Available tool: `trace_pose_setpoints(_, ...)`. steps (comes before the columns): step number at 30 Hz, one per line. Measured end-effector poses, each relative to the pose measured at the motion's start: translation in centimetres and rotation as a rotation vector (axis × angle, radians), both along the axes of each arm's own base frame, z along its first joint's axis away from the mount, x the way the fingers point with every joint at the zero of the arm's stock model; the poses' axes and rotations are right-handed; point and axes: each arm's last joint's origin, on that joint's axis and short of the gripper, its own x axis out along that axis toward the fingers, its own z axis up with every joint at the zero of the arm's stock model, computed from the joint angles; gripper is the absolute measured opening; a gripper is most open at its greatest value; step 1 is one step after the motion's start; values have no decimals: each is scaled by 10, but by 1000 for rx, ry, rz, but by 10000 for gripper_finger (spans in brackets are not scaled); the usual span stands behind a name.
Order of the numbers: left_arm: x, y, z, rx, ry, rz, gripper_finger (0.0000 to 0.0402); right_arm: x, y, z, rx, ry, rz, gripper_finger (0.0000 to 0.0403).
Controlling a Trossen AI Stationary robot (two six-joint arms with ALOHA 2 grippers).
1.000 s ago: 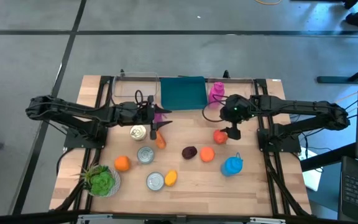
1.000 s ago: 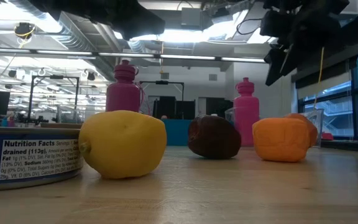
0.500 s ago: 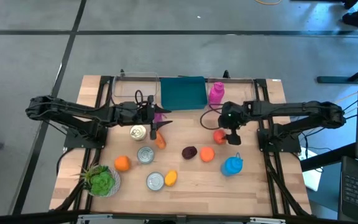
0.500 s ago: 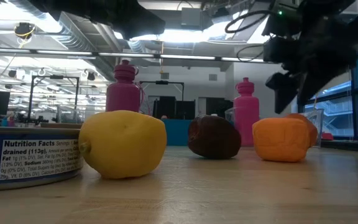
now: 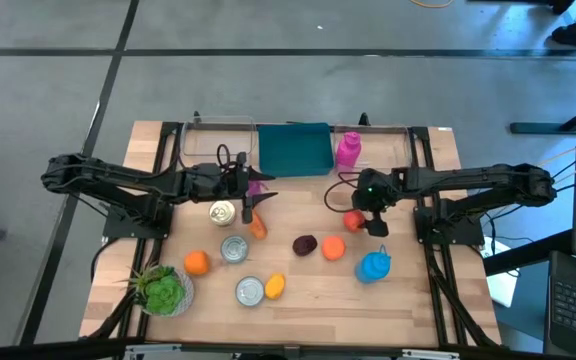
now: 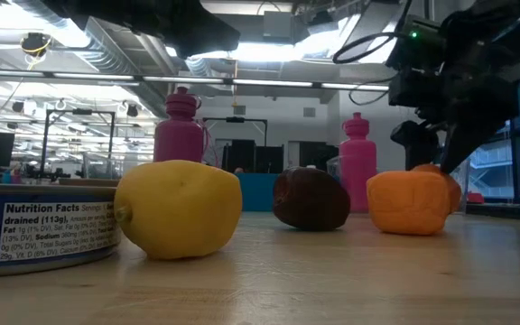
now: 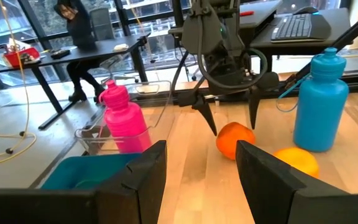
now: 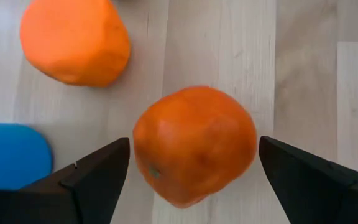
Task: Pick & Place Food Item
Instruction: Put the top right orange into the blue bin
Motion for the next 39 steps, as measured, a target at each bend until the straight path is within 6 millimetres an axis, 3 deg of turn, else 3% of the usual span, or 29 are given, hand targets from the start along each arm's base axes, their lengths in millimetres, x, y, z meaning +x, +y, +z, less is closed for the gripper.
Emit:
trace_pose_setpoints(19, 0, 0, 4, 4, -45, 0, 185, 7, -1, -20, 26, 13, -46, 352)
trace_pose_setpoints(29, 0, 0, 4, 5, -44, 0, 185, 7, -1, -21, 33, 21, -53, 282)
trace_pose_setpoints(39, 0, 0, 4, 4, -44, 0, 185, 17, -3, -4, 34, -6, -61, 274)
